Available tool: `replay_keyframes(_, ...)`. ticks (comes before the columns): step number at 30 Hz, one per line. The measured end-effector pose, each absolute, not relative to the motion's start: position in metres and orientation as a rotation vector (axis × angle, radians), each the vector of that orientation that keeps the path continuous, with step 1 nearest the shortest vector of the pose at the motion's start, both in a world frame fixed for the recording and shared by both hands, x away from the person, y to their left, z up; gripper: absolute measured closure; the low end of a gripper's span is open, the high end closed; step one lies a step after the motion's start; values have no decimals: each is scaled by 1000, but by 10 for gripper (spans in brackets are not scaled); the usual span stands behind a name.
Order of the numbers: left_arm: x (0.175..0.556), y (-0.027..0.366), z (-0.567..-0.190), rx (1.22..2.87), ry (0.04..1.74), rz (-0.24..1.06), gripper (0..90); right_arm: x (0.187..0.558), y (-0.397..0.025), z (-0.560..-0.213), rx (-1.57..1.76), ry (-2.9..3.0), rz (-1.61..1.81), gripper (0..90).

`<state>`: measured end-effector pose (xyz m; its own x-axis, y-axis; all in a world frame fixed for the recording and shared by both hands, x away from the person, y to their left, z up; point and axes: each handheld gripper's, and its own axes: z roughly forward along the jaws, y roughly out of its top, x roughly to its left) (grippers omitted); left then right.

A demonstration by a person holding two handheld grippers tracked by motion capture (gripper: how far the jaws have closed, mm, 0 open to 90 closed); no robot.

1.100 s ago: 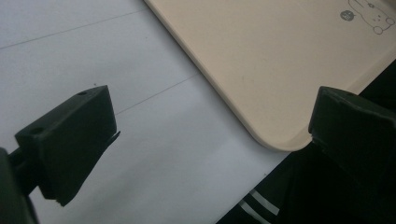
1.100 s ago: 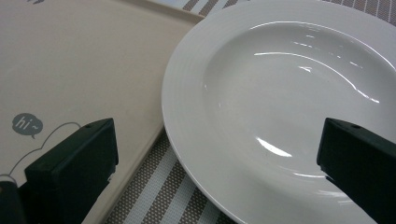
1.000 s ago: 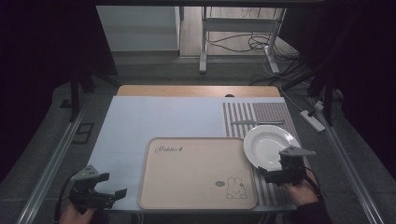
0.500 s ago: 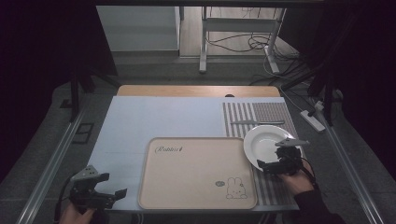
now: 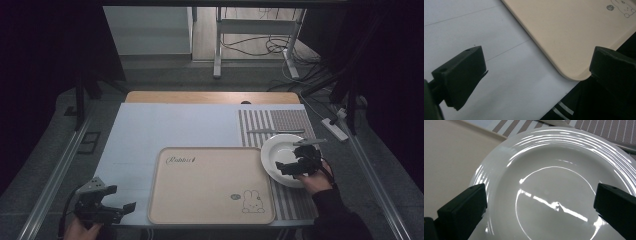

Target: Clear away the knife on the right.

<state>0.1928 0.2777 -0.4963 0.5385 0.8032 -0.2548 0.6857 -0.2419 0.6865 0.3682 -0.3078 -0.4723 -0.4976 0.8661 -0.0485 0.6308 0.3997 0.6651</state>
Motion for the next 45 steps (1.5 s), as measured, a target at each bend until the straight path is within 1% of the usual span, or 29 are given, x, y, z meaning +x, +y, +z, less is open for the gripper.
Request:
replay_keyframes(24, 193, 278, -496, 1992, 1204, 188, 8, 407, -308, -473, 1321, 2254, 792, 0)
replay_keyframes(45, 193, 278, -496, 1993, 1204, 188, 8, 448, -320, -478, 1379, 2222, 710, 0)
